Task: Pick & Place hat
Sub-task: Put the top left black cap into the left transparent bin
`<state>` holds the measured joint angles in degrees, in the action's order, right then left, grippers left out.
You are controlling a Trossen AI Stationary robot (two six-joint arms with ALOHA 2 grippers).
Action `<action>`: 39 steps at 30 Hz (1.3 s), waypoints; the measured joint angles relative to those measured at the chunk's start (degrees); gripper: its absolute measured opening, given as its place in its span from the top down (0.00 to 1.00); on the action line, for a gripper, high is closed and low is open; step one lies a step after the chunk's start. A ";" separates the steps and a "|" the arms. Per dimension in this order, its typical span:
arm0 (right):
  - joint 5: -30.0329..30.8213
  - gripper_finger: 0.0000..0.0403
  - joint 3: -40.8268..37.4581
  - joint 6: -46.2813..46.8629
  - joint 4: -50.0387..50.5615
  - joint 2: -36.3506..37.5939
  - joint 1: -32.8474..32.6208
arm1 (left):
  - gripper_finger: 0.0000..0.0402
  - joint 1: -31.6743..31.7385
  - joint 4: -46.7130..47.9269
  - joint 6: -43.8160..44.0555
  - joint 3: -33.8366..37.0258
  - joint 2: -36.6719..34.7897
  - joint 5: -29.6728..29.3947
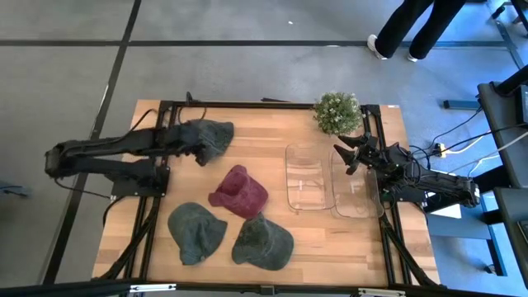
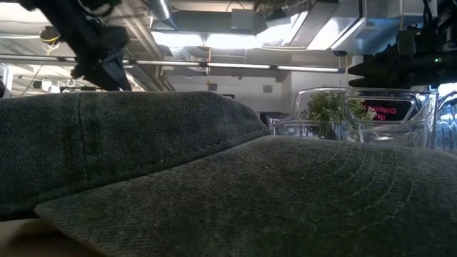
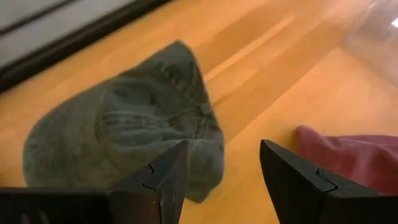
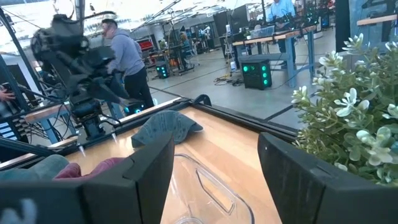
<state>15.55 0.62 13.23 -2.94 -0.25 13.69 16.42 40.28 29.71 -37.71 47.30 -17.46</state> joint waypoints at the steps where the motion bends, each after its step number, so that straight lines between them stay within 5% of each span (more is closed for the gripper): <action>1: 0.00 0.42 0.00 0.03 0.00 0.00 0.00 | 0.53 2.13 -0.07 -1.58 -0.76 1.77 2.01; 7: 0.00 0.42 0.00 0.13 0.00 0.00 0.00 | 0.53 12.50 -1.34 -13.87 -7.71 14.06 12.39; 20: -0.09 0.42 0.00 0.22 0.02 0.01 0.00 | 0.53 18.30 -1.49 -55.50 -16.37 36.77 18.31; 39: -0.17 0.42 0.00 0.12 0.04 0.00 0.00 | 0.54 18.12 -7.57 -61.84 -16.72 53.00 16.03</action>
<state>15.38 0.62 13.35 -2.90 -0.25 13.69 34.54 32.71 -32.13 -54.43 100.30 -1.43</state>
